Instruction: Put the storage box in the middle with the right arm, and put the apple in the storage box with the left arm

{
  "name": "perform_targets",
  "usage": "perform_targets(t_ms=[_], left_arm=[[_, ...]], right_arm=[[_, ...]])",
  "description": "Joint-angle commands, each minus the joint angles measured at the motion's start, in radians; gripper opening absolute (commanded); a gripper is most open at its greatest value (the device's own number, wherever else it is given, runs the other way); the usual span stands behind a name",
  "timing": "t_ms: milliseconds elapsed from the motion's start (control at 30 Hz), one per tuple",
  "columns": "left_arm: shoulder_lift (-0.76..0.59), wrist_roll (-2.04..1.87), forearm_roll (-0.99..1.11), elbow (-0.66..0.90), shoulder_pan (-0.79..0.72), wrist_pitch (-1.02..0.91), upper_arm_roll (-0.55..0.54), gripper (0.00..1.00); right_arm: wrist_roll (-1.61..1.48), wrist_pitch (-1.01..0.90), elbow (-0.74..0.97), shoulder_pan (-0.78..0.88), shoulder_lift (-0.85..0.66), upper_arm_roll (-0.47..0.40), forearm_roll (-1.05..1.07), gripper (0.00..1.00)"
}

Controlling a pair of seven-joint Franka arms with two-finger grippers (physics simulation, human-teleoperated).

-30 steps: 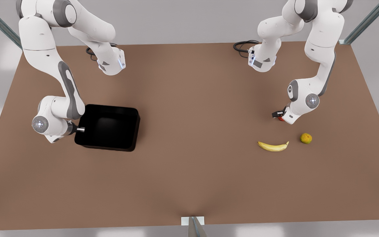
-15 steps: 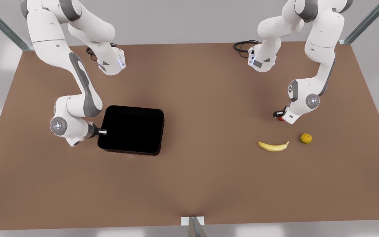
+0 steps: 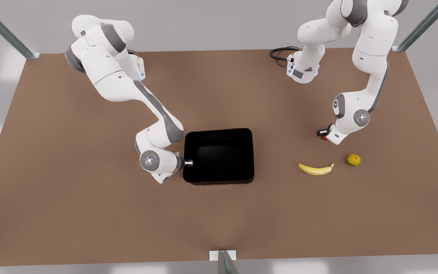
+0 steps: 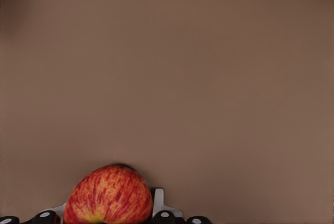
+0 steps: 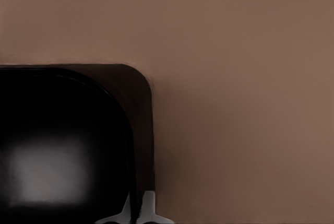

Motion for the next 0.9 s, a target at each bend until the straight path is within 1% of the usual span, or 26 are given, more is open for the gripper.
perform_targets(t_ms=[0, 67, 100, 200, 267, 300, 367, 400, 467, 533, 567, 600, 633, 667, 700, 767, 833, 867], left_arm=[[0.000, 0.000, 0.000, 0.001, 0.000, 0.000, 0.000, 0.67], [0.005, 0.000, 0.000, 0.004, 0.000, 0.000, 0.000, 0.66], [0.006, 0.000, 0.000, 0.004, 0.000, 0.000, 0.000, 0.66], [0.003, 0.000, 0.000, 0.004, 0.000, -0.002, 0.000, 0.66], [-0.003, 0.000, 0.000, 0.004, 0.000, -0.008, 0.000, 0.65], [-0.003, 0.000, 0.000, 0.004, 0.000, -0.008, 0.000, 0.65], [-0.004, 0.000, 0.000, 0.005, 0.000, -0.008, 0.000, 0.65], [-0.029, -0.011, 0.000, 0.005, -0.005, -0.023, 0.000, 0.65], [-0.078, -0.023, 0.000, 0.016, -0.012, -0.080, -0.002, 0.65], [-0.103, -0.092, 0.002, 0.053, -0.058, -0.120, -0.006, 0.65], [-0.101, -0.176, -0.001, 0.125, -0.100, -0.186, -0.029, 0.65], [-0.086, -0.297, -0.001, 0.212, -0.130, -0.239, -0.084, 0.65], [-0.058, -0.379, -0.001, 0.295, -0.166, -0.291, -0.115, 0.65], [-0.014, -0.472, -0.001, 0.410, -0.227, -0.336, -0.120, 0.65], [0.071, -0.581, -0.001, 0.559, -0.302, -0.379, -0.120, 0.65], [0.261, -0.747, 0.002, 0.849, -0.376, -0.396, -0.149, 0.65], [0.400, -0.903, 0.006, 1.051, -0.497, -0.399, -0.150, 0.65], [0.489, -0.995, 0.008, 1.189, -0.557, -0.397, -0.149, 0.65]], right_arm=[[0.002, -0.003, 0.008, 0.003, 0.008, 0.000, -0.007, 0.21], [0.001, -0.009, 0.034, 0.020, 0.034, -0.003, -0.015, 0.22], [0.002, -0.009, 0.048, 0.024, 0.040, -0.003, -0.028, 1.00], [0.004, -0.032, 0.069, 0.021, 0.020, -0.003, -0.035, 1.00], [0.017, -0.107, 0.081, 0.000, -0.035, -0.003, -0.033, 1.00], [0.016, -0.174, 0.072, -0.028, -0.085, -0.003, -0.033, 1.00], [-0.061, -0.368, 0.063, -0.147, -0.207, -0.001, -0.033, 1.00], [-0.165, -0.461, 0.064, -0.229, -0.263, -0.001, -0.035, 1.00], [-0.289, -0.580, 0.080, -0.373, -0.331, -0.003, -0.113, 1.00], [-0.314, -0.641, 0.080, -0.511, -0.406, 0.000, -0.217, 1.00], [-0.423, -0.647, 0.080, -0.572, -0.449, 0.000, -0.263, 1.00], [-0.435, -0.653, 0.081, -0.630, -0.484, -0.001, -0.266, 1.00], [-0.440, -0.659, 0.081, -0.626, -0.501, -0.021, -0.266, 1.00], [-0.441, -0.678, 0.080, -0.467, -0.523, -0.208, -0.252, 1.00], [-0.441, -0.669, 0.081, -0.459, -0.526, -0.227, -0.228, 1.00], [-0.437, -0.667, 0.083, -0.465, -0.521, -0.218, -0.223, 1.00], [-0.435, -0.670, 0.083, -0.465, -0.521, -0.218, -0.223, 1.00], [-0.432, -0.672, 0.083, -0.457, -0.523, -0.218, -0.223, 1.00]])
